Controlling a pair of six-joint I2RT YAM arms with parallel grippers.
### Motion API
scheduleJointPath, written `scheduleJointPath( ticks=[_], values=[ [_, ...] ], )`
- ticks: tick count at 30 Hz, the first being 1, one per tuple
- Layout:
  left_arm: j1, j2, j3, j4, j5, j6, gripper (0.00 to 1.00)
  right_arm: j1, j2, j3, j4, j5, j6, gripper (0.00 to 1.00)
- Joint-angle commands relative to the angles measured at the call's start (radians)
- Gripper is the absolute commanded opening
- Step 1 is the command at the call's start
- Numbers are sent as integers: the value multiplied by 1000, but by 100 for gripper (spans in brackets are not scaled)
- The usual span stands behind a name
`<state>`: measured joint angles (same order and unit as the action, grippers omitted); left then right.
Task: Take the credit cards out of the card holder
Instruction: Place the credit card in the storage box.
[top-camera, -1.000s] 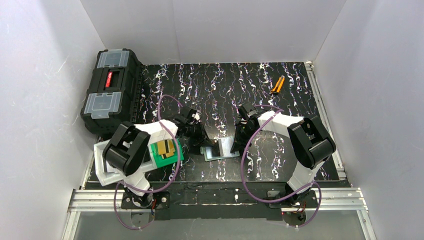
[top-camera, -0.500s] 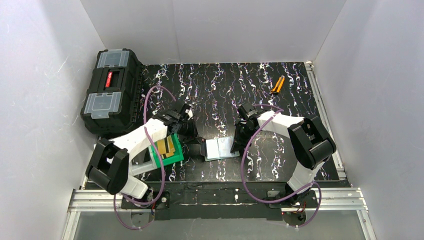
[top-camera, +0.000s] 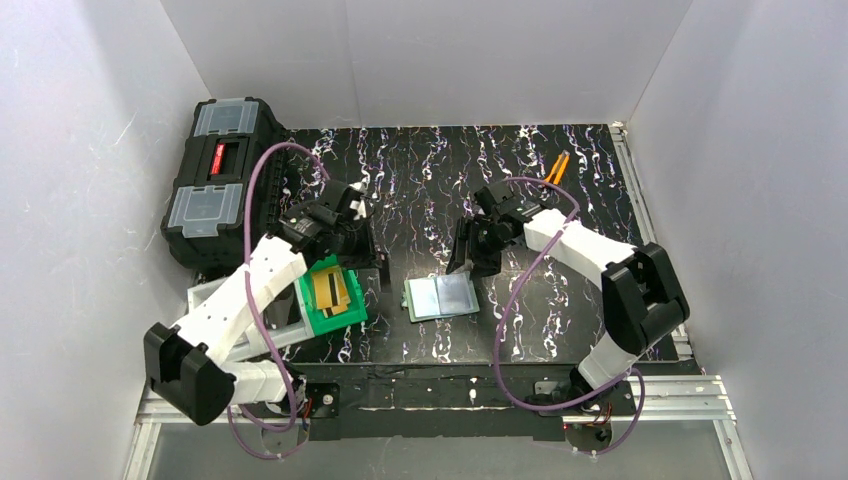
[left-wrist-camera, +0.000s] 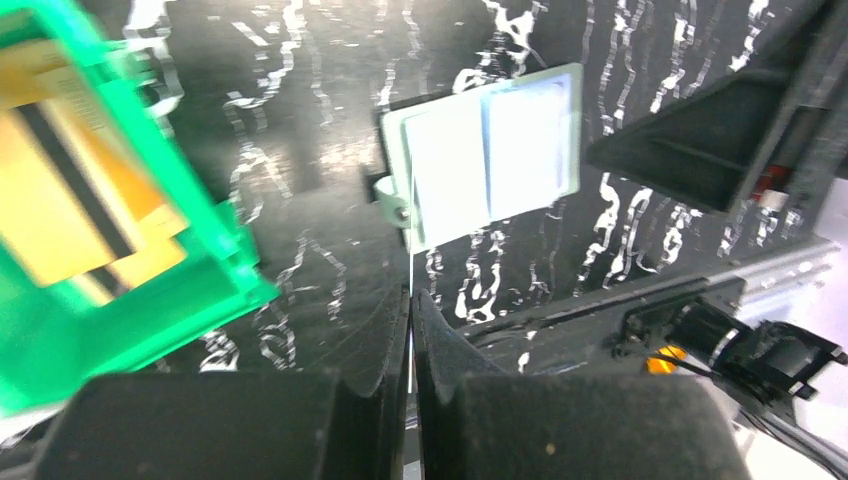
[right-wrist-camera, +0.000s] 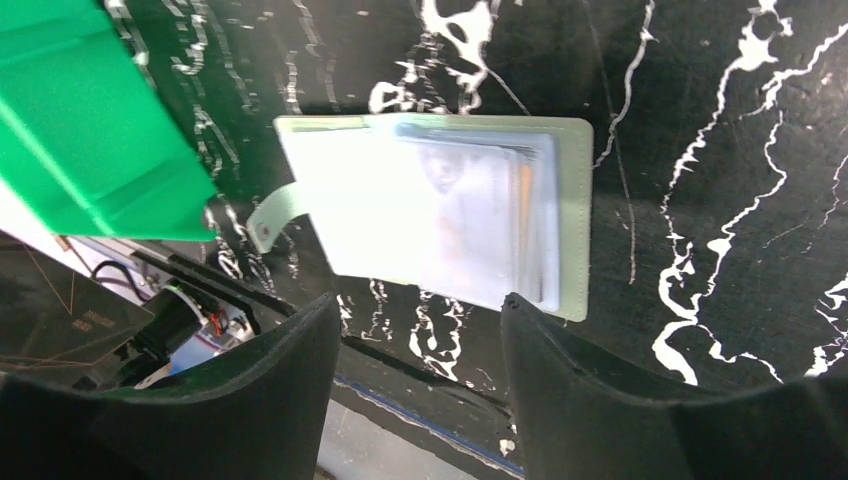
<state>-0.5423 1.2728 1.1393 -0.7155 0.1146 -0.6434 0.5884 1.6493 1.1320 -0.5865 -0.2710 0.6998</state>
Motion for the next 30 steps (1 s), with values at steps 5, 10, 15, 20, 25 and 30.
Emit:
scheduleJointPath(
  ticks=[5, 10, 15, 20, 25, 30],
  values=[
    [42, -94, 201, -473, -416, 15, 0, -1, -83, 67, -25, -48, -54, 68],
    [93, -97, 239, -662, -602, -18, 0, -1, -86, 60, -15, -78, -76, 69],
    [167, -82, 176, -682, -673, -21, 0, -1, -92, 40, -1, -104, -88, 69],
    [244, -19, 102, -598, -699, 18, 0, -1, -101, 29, -5, -108, -103, 69],
    [287, 63, 38, -530, -745, 45, 0, -1, -111, 18, -5, -108, -110, 69],
    [329, 106, -11, -433, -706, 99, 0, -2, -114, 9, 2, -115, -108, 68]
  ],
)
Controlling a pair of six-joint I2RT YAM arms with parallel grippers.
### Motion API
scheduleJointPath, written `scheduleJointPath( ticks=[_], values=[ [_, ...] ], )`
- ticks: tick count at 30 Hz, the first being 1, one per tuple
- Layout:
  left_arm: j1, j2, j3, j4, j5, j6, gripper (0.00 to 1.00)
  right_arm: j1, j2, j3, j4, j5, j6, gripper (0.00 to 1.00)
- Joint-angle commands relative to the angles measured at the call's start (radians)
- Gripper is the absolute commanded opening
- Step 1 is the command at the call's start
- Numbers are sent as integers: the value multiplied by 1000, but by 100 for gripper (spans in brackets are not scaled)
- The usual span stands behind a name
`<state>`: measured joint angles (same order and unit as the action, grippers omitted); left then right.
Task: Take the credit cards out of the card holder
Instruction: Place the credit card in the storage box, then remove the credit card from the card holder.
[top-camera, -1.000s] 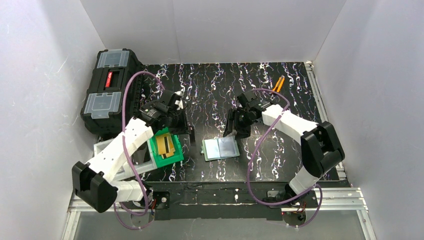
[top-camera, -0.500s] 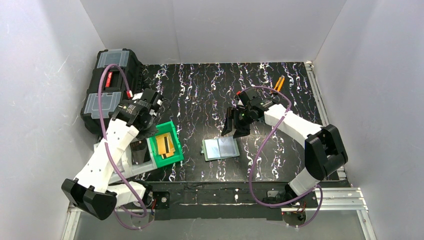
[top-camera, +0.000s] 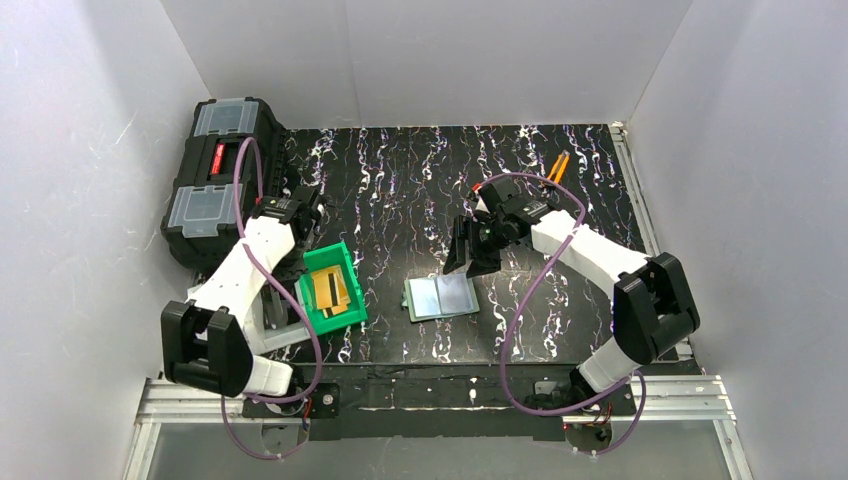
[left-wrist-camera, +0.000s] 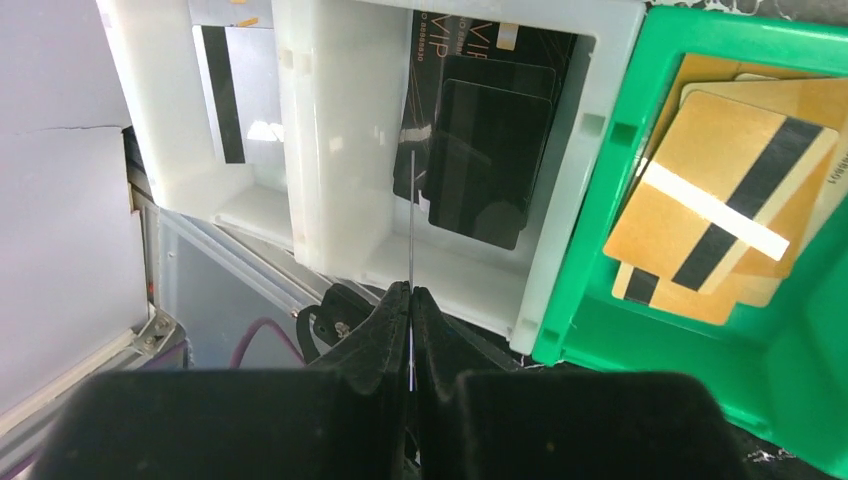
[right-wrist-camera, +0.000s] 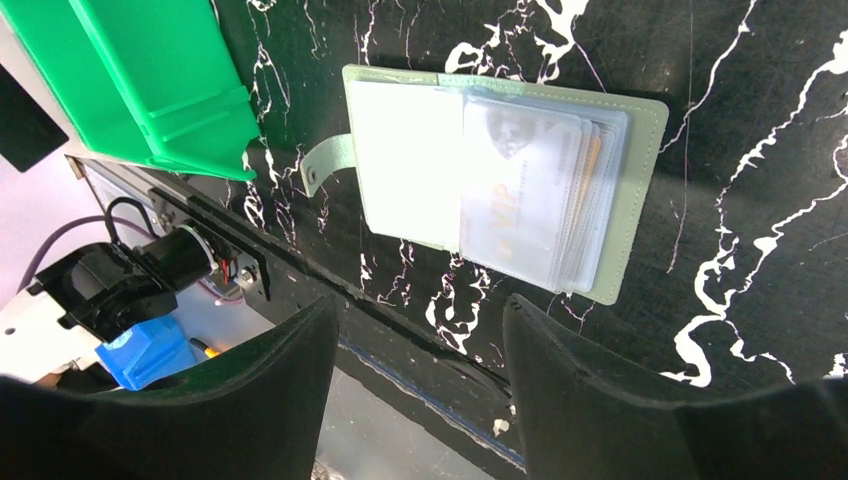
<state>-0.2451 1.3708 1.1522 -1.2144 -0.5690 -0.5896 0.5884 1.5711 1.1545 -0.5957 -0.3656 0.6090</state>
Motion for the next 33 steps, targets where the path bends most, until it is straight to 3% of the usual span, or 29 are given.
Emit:
scheduleJointPath(
  ticks=[1, 7, 10, 13, 15, 18, 23, 28, 33],
  values=[
    [39, 19, -27, 72, -15, 50, 0, -1, -35, -13, 11, -21, -17, 68],
    [60, 67, -50, 101, -5, 76, 3, -1, -34, -8, -12, -18, -31, 68],
    [63, 65, -51, 101, 6, 76, 35, -1, -38, -10, -25, -15, -40, 69],
    [63, 32, -40, 106, 41, 74, 56, -2, -42, -8, -37, -8, -48, 70],
    [64, 9, -21, 105, 67, 78, 63, -1, -43, -6, -45, 0, -51, 70],
    [63, -37, 14, 100, 134, 83, 66, -2, -46, -6, -49, 15, -52, 71],
    [14, -125, 79, 149, 370, 63, 65, -12, -50, -20, -44, 69, -33, 71],
    [-214, -38, 185, 197, 431, -41, 65, -90, -87, -93, -11, 80, 22, 71],
    [-433, 148, 283, 296, 436, -112, 61, -191, -174, -189, 19, 108, 76, 71]
  ],
)
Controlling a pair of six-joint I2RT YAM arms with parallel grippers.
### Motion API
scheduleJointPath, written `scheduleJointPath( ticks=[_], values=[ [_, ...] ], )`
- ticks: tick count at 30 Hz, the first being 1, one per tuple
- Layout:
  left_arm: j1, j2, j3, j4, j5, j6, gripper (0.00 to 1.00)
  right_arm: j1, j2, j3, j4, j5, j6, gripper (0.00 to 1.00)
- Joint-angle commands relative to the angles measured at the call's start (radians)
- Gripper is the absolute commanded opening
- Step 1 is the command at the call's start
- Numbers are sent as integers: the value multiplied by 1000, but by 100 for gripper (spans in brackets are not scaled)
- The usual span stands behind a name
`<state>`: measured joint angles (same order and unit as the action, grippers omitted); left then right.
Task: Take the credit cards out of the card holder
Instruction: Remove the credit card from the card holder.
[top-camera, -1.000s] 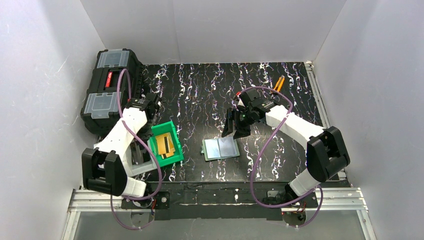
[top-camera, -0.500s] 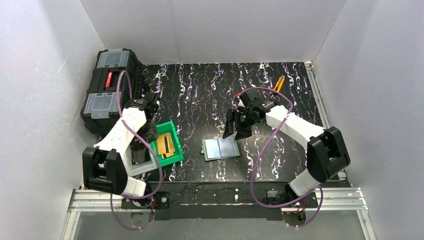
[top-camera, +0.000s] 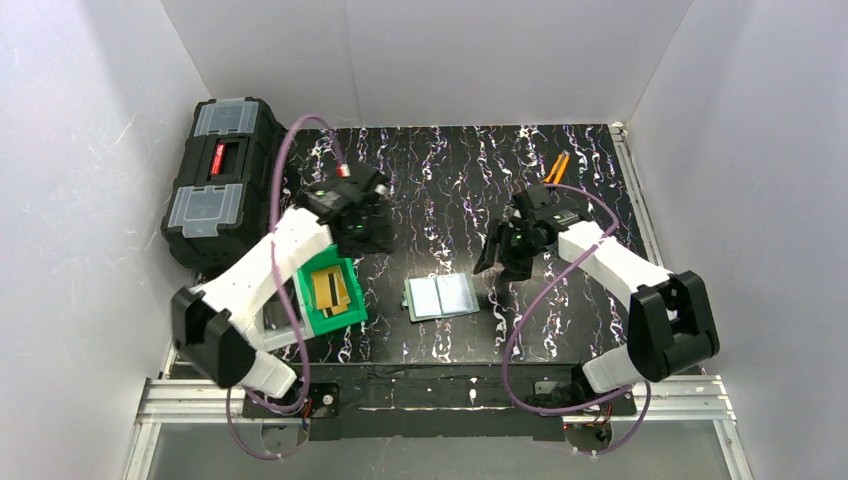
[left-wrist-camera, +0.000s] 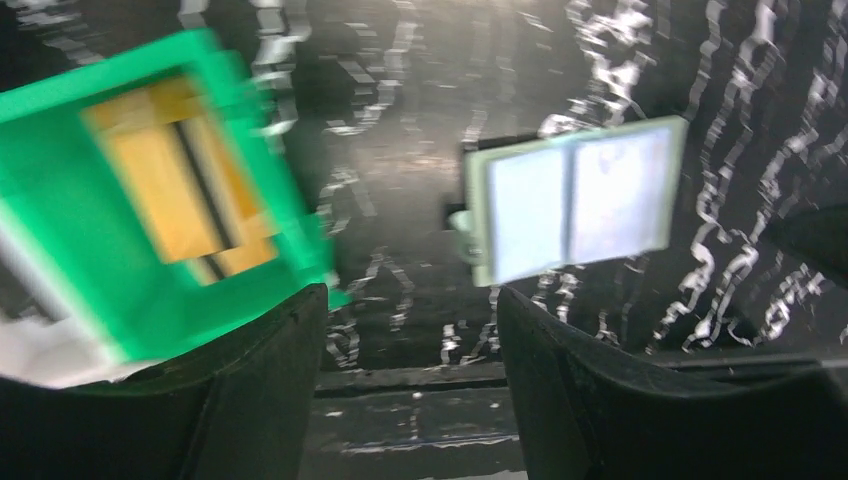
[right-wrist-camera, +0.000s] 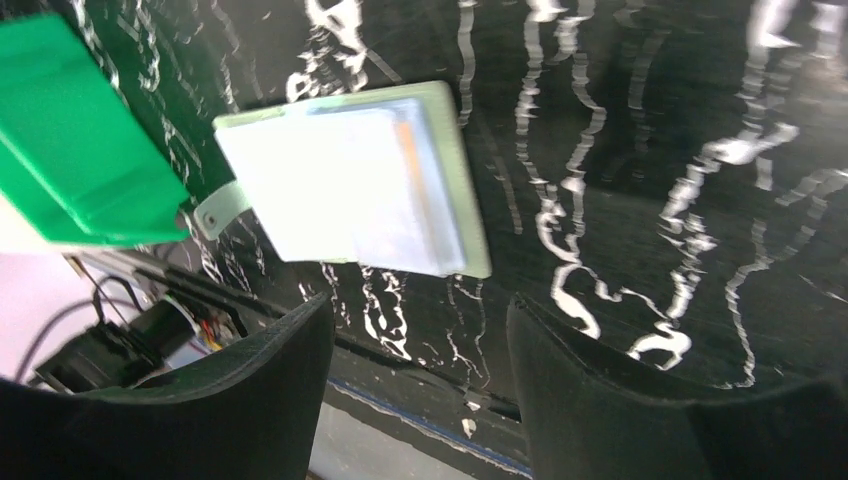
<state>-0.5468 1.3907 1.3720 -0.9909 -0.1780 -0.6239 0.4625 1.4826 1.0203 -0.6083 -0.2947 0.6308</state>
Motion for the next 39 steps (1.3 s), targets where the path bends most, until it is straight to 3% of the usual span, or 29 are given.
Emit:
scheduleJointPath(
  ticks=[1, 6, 11, 25, 35, 39],
  values=[
    [-171, 176, 82, 93, 43, -83, 60, -84, -103, -72, 31, 47, 63, 71],
    [-329, 399, 180, 151, 22, -69, 56, -149, -174, -138, 20, 81, 96, 71],
    [-380, 547, 236, 192, 26, -32, 51, -180, -186, -170, 6, 77, 105, 71],
    [-413, 587, 152, 298, 97, -10, 49, -185, -160, -184, 25, 71, 112, 71],
    [-442, 645, 109, 299, 54, -11, 49, -185, -131, -186, 47, 56, 108, 71],
    [-448, 685, 101, 275, 20, -23, 44, -185, -122, -180, 48, 55, 103, 71]
  ],
)
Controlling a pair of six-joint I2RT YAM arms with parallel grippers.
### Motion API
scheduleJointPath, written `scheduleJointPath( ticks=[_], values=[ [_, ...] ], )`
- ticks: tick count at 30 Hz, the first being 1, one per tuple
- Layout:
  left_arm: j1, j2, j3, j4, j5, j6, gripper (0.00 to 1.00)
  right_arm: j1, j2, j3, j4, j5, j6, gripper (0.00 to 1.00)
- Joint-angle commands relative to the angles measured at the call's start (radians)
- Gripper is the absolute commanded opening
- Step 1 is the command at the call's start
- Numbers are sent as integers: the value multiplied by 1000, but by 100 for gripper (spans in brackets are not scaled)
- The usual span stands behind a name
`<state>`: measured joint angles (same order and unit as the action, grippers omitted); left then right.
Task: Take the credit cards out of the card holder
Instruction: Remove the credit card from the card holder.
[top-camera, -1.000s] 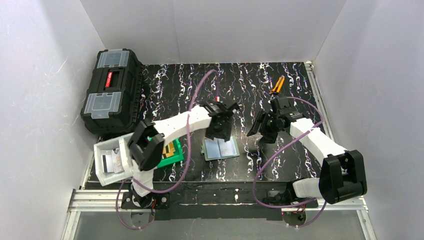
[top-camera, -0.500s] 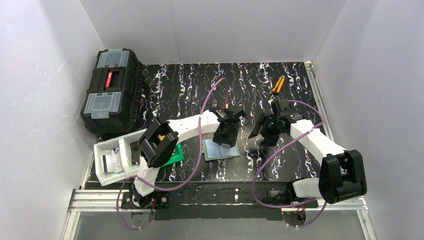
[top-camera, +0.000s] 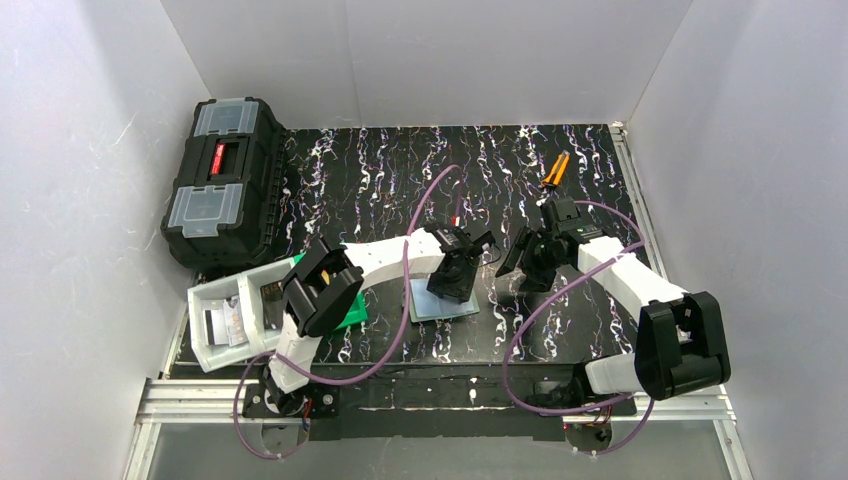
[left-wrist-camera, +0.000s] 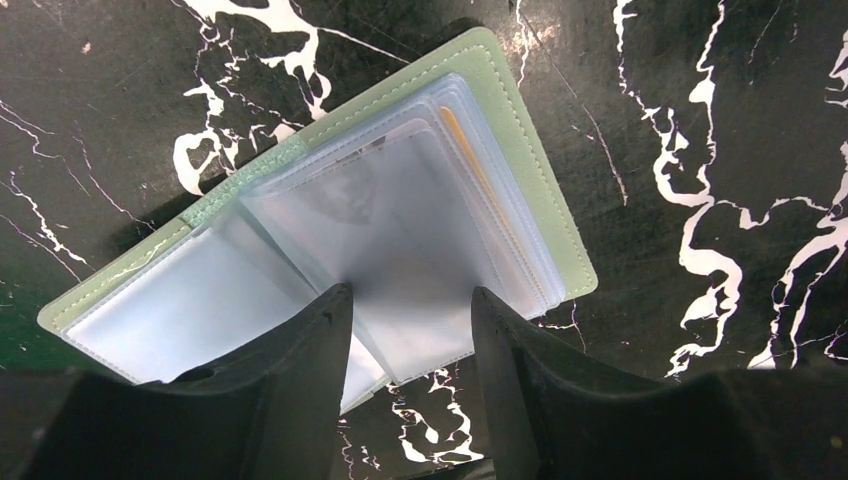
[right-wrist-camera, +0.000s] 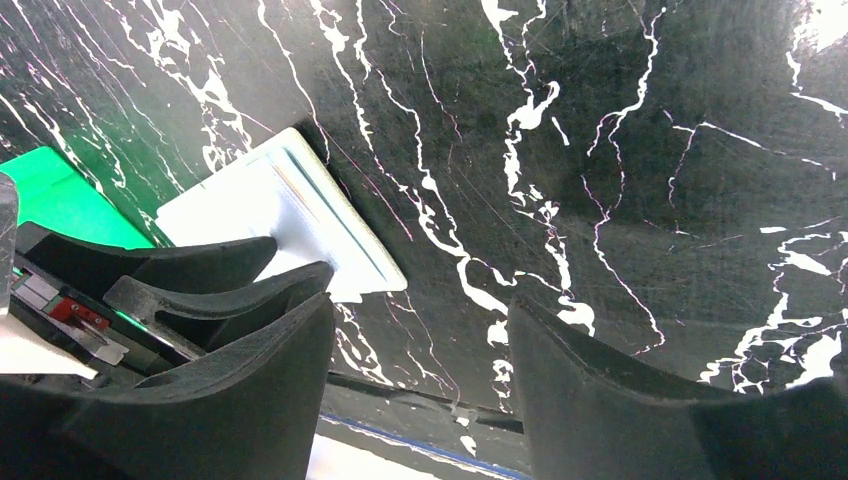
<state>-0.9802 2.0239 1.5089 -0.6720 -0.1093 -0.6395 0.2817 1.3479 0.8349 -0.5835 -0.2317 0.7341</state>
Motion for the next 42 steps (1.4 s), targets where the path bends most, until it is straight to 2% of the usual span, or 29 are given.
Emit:
scheduleJointPath(
  ticks=[1, 10, 15, 18, 24, 34, 42],
  values=[
    [-14, 58, -41, -46, -54, -9, 42, -4, 15, 7, 23, -10, -2, 71],
    [8, 33, -70, -25, -54, 10, 11, -2, 35, 8, 26, -35, -16, 71],
    [53, -59, -122, 40, 1, 31, 2, 36, 52, 18, 38, -59, -29, 70],
    [80, -121, -157, 85, 47, 42, 0, 79, 75, 37, 44, -72, -31, 66],
    [122, -202, -248, 181, 161, 40, 0, 191, 129, 78, 78, -86, -7, 49],
    [160, -263, -312, 277, 247, 30, 0, 316, 250, 173, 97, -101, 5, 48],
    [169, -270, -334, 303, 274, 23, 0, 332, 343, 193, 147, -134, 18, 44]
  ],
)
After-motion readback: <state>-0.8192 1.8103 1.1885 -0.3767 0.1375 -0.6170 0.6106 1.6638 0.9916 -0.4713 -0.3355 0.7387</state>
